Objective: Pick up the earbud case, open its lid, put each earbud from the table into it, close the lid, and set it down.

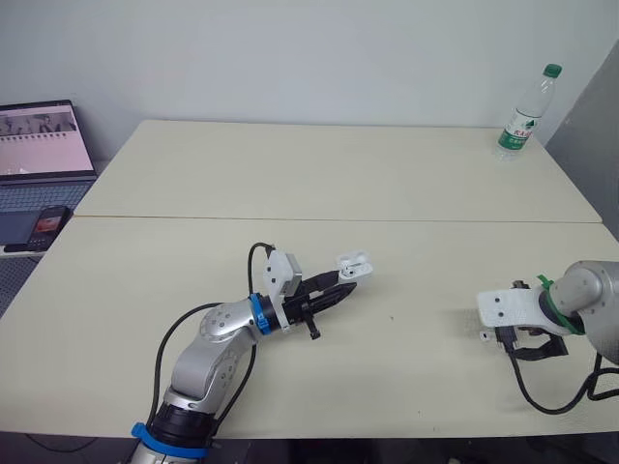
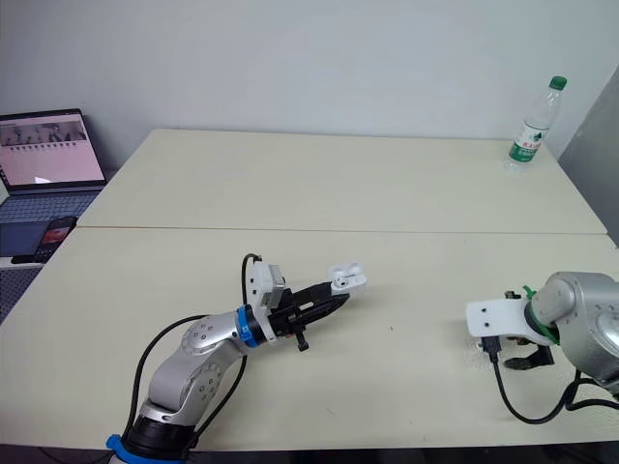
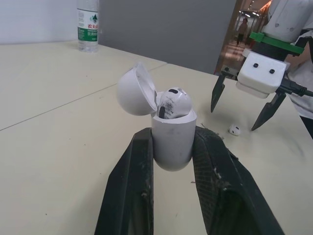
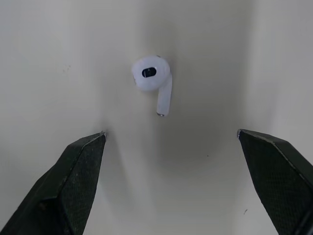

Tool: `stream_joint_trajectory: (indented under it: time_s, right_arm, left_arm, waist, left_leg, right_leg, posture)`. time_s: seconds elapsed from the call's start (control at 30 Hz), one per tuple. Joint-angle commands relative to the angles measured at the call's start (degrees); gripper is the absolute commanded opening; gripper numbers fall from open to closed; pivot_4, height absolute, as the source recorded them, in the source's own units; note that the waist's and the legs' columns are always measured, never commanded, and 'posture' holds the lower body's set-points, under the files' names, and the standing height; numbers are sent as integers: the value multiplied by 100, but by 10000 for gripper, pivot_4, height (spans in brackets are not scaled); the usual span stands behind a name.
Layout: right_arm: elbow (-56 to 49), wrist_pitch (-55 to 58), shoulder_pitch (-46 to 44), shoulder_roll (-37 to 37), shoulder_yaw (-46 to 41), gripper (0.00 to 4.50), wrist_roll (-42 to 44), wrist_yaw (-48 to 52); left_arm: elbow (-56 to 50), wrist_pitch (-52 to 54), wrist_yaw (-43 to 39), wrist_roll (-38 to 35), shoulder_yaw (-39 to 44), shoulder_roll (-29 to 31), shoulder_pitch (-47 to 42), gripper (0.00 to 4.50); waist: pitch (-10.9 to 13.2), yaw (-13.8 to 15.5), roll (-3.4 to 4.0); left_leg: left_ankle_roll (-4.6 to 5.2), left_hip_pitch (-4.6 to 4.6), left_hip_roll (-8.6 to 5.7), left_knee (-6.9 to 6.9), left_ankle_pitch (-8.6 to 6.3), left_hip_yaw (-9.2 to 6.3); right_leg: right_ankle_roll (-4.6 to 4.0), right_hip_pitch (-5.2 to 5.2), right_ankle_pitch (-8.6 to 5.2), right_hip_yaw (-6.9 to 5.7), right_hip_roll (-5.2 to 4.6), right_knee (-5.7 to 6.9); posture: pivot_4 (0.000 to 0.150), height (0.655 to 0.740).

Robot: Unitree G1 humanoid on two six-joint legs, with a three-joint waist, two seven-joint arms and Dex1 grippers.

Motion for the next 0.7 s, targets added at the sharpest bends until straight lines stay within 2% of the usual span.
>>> stream_joint_trajectory:
  time_s: [0.03, 0.4, 0.5, 0.7]
  right_arm:
    - [-176, 500, -227, 135, 82, 44848, -32, 168]
    - [-308, 1001, -640, 317, 356, 44848, 203, 535]
    - [-268, 835, -629, 220, 386, 39378, 182, 520]
    - [-216, 666, -588, 145, 350, 17808, 234, 551]
  left_arm:
    - [-152, -68, -43, -55, -20, -6, 8, 7490]
    - [-136, -105, -8, -28, 4, -37, 19, 7490]
    - [-147, -114, 5, -24, 2, -45, 39, 7490]
    - [-175, -118, 23, -24, 3, -37, 77, 7490]
  waist:
    - [0, -2, 0]
    - [0, 0, 0]
    - [0, 0, 0]
    - [0, 0, 0]
  left_leg:
    - [0, 0, 0, 0, 0, 1]
    - [0, -1, 0, 0, 0, -1]
    - [0, -1, -3, 1, 0, 0]
    - [0, 0, -1, 1, 0, 1]
  right_leg:
    - [0, 0, 0, -1, 0, 0]
    - [-2, 0, 2, -6, 6, 0]
    - [-3, 0, 2, -7, 6, 0]
    - [-1, 0, 1, -7, 6, 0]
  posture:
    - [1500, 7362]
    - [1500, 7362]
    - [1500, 7362]
    - [1500, 7362]
